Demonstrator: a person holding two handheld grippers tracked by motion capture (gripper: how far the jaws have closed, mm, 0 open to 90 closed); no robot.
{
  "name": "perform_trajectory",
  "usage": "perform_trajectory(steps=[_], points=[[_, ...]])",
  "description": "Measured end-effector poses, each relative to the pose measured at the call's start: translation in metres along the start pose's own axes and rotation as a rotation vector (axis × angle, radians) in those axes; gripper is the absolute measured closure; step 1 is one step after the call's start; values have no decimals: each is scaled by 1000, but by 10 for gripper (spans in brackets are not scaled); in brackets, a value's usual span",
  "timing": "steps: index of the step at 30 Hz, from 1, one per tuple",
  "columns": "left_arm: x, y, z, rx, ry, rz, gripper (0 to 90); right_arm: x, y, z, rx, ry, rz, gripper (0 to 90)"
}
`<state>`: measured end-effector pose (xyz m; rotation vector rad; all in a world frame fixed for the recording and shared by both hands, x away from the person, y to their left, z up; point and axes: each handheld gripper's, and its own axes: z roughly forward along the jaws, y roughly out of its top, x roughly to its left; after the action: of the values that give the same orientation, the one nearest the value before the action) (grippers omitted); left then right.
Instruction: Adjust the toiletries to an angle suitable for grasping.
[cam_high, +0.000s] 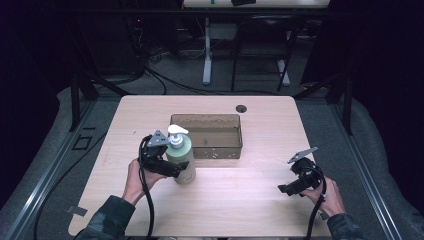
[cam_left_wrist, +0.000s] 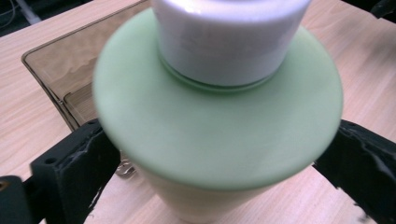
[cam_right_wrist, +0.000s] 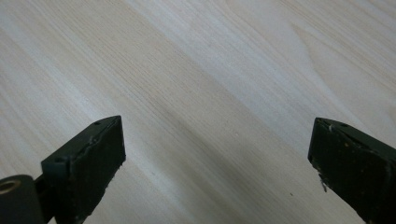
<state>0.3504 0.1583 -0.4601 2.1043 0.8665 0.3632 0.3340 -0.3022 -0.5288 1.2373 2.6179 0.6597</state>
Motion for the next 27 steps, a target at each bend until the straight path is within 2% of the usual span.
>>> perform_trajectory(steps=[1,3,4,6,7,8,9,11,12,14,18,24,27], points=[[2,1,-2,2,-18,-2,1,0,0,0,0,4,0,37],[4,2,-4,-1,-14,-2,0,0,0,0,0,0,-3,37],[7,5,-6,7,-47,3,0,0,0,-1,-3,2,1,37],[7,6,-7,5,-45,11,0,0,0,-1,-7,4,-2,37],[8,9,-9,14,-64,19,0,-1,0,-2,-7,4,-2,37],[8,9,-9,14,-64,19,0,-1,0,-2,-7,4,-2,37],[8,11,-11,13,-58,30,0,-1,0,-2,-7,0,1,37],[8,15,-14,29,-77,50,0,0,0,-3,-7,-1,2,37],[8,17,-16,39,-68,64,0,-1,-1,-3,-8,-1,2,37],[8,22,-20,54,-88,85,0,-1,0,-2,-8,0,1,38],[11,33,-29,58,-88,117,0,0,0,-2,-9,5,2,38],[14,56,-40,86,-81,180,2,0,0,-2,-10,4,1,38],[13,69,-42,111,-78,224,43,0,0,-3,-12,12,5,38]])
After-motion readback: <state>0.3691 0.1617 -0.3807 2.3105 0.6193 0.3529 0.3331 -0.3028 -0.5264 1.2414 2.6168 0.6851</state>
